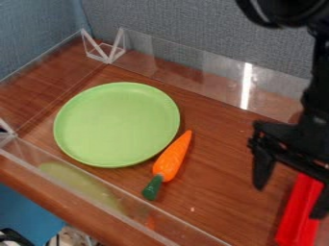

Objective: Put the red object on the green plate

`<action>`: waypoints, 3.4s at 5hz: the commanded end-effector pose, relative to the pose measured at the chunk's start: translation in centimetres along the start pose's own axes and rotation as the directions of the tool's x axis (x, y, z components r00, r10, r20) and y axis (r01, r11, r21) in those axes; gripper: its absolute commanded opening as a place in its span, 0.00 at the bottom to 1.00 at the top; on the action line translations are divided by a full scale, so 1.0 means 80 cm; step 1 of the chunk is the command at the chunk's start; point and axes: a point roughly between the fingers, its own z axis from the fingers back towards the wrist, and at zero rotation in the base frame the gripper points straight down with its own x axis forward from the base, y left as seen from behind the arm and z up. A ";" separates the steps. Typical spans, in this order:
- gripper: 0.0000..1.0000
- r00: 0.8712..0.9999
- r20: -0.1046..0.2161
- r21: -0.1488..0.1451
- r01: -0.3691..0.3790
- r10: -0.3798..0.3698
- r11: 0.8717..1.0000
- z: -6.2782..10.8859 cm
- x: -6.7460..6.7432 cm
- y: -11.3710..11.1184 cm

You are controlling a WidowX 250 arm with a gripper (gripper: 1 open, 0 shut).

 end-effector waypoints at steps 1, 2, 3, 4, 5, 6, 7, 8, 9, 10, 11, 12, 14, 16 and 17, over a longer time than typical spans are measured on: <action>1.00 0.997 0.080 -0.026 -0.005 0.007 1.000 -0.002 0.012 -0.016; 1.00 0.995 0.099 -0.026 -0.020 0.023 0.999 -0.019 0.016 -0.017; 1.00 0.988 0.118 -0.031 -0.092 0.095 0.995 -0.019 0.023 -0.002; 1.00 0.978 0.139 -0.045 -0.153 0.158 0.987 -0.011 0.029 0.012; 1.00 0.962 0.160 -0.056 -0.214 0.220 0.975 -0.007 0.039 0.019; 1.00 0.964 0.176 -0.067 -0.190 0.199 0.980 -0.003 0.051 0.010; 1.00 0.969 0.184 -0.069 -0.154 0.164 0.986 -0.006 0.058 -0.002; 1.00 0.973 0.186 -0.064 -0.129 0.138 0.990 -0.012 0.055 0.000; 1.00 0.974 0.192 -0.063 -0.109 0.119 0.992 -0.016 0.049 0.002; 1.00 0.974 0.197 -0.064 -0.101 0.112 0.993 -0.007 0.043 0.001; 1.00 0.973 0.205 -0.067 -0.096 0.107 0.993 0.006 0.037 0.000; 1.00 0.972 0.210 -0.067 -0.089 0.101 0.994 0.012 0.033 0.000; 1.00 0.962 0.220 -0.069 -0.152 0.164 0.986 -0.013 0.026 -0.001; 1.00 0.966 0.177 -0.046 -0.186 0.191 0.982 -0.049 0.019 -0.013; 0.00 0.953 0.191 -0.051 -0.228 0.234 0.972 -0.040 0.016 -0.006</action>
